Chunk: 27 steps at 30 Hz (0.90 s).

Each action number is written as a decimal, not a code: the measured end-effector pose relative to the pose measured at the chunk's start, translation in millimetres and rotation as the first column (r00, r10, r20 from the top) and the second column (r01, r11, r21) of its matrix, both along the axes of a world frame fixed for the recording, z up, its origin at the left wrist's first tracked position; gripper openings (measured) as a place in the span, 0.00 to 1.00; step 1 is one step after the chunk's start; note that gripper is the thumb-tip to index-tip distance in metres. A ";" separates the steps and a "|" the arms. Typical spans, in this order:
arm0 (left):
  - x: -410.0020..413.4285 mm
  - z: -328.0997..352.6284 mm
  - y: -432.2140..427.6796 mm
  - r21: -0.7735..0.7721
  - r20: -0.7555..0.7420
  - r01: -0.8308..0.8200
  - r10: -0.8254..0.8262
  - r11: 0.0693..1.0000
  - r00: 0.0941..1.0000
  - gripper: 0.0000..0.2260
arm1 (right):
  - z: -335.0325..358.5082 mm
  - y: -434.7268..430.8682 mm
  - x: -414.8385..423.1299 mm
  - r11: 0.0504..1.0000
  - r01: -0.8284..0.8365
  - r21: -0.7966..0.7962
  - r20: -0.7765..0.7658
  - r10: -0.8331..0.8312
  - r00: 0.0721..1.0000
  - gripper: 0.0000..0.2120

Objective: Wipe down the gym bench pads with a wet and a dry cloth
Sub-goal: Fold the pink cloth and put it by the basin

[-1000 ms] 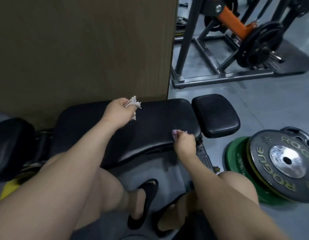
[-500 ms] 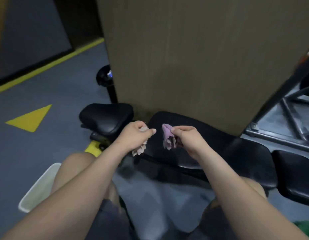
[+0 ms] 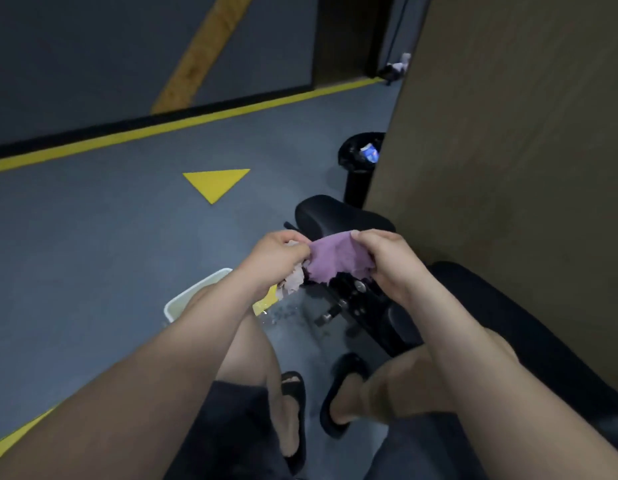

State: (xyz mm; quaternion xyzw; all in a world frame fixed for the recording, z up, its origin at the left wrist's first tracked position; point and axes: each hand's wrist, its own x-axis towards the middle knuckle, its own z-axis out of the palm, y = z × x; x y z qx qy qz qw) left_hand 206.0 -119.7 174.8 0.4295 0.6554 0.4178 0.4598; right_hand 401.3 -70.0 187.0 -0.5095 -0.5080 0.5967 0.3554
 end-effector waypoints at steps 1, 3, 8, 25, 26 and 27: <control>-7.7 0.3 -2.1 -0.012 0.071 -0.024 0.025 1.000 0.997 0.07 | 0.6 2.0 -9.7 1.000 -0.027 0.014 0.004 0.027 1.000 0.10; -21.8 -1.8 -7.8 -0.043 0.182 -0.059 0.066 0.997 0.981 0.11 | 0.9 6.2 -28.8 0.996 -0.067 0.053 0.034 0.065 0.997 0.08; -51.9 -21.9 -21.6 -0.085 0.070 -0.280 0.286 0.956 0.956 0.09 | -7.0 16.3 -63.8 0.984 -0.146 0.106 0.172 0.126 0.977 0.09; -184.5 -123.1 -22.5 -0.167 0.280 -0.354 0.388 0.920 0.878 0.07 | -141.6 54.0 -231.7 0.905 -0.328 -0.272 -0.127 0.304 0.944 0.08; -199.1 -135.4 -16.8 -0.182 0.253 -0.370 0.407 0.911 0.878 0.06 | -156.5 56.6 -246.1 0.896 -0.320 -0.307 -0.141 0.290 0.947 0.07; -214.4 -150.7 -10.7 -0.199 0.218 -0.394 0.433 0.897 0.875 0.05 | -172.6 59.5 -260.2 0.885 -0.317 -0.342 -0.155 0.279 0.948 0.05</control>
